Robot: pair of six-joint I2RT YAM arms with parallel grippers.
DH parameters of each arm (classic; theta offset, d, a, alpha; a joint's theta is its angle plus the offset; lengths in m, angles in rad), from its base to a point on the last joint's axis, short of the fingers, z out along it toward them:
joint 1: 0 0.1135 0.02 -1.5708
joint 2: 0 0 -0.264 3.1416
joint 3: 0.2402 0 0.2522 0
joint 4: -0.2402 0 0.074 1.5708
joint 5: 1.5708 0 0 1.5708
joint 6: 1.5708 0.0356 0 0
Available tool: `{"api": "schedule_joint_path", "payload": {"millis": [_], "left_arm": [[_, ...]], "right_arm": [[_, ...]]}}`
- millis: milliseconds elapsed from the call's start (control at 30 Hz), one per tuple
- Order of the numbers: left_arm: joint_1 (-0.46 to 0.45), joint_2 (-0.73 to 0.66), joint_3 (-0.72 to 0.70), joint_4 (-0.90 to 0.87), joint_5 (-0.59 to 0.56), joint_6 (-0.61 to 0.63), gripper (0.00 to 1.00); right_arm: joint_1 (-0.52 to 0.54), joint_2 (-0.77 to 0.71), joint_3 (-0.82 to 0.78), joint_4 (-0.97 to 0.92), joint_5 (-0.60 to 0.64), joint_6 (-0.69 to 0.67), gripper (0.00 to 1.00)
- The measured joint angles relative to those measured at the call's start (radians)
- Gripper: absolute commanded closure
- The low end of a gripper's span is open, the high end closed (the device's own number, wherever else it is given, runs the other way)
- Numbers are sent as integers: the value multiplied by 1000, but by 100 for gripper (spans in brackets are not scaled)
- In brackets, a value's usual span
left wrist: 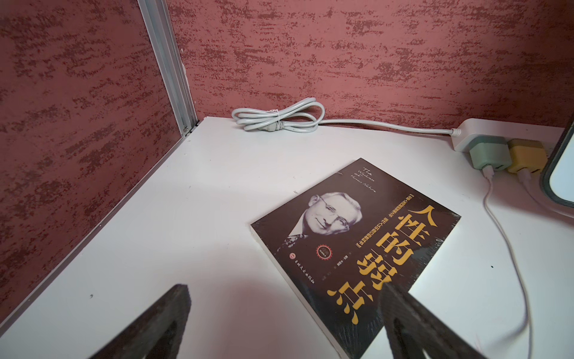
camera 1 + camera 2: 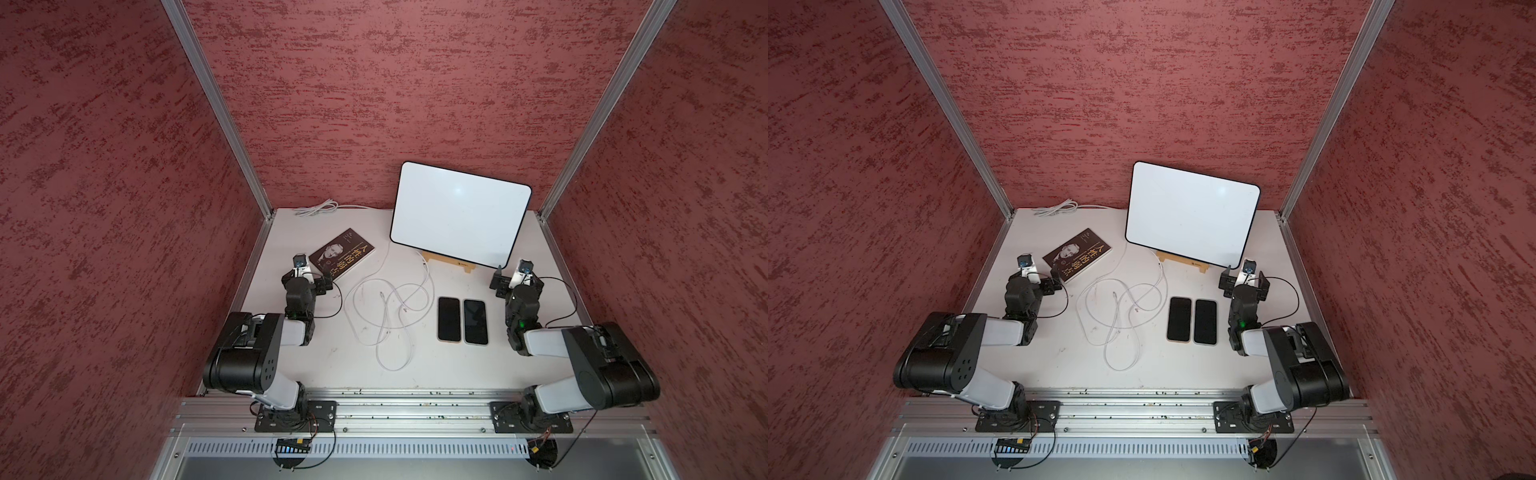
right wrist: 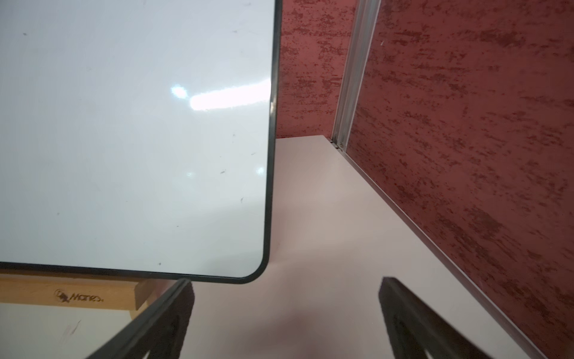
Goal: Unplug the charging cable from the phone
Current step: Reset both arms
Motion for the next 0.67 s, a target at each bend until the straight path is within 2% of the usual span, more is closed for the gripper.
{"api": "schedule_joint_path", "payload": {"millis": [133,667], "left_arm": [[0,0,0,0,0,0,0],[0,0,0,0,0,0,0]], "right_arm": [[-5,44,1,-11,-57,-12,1],[-17,42,55,-65,-106,-15,1]]}}
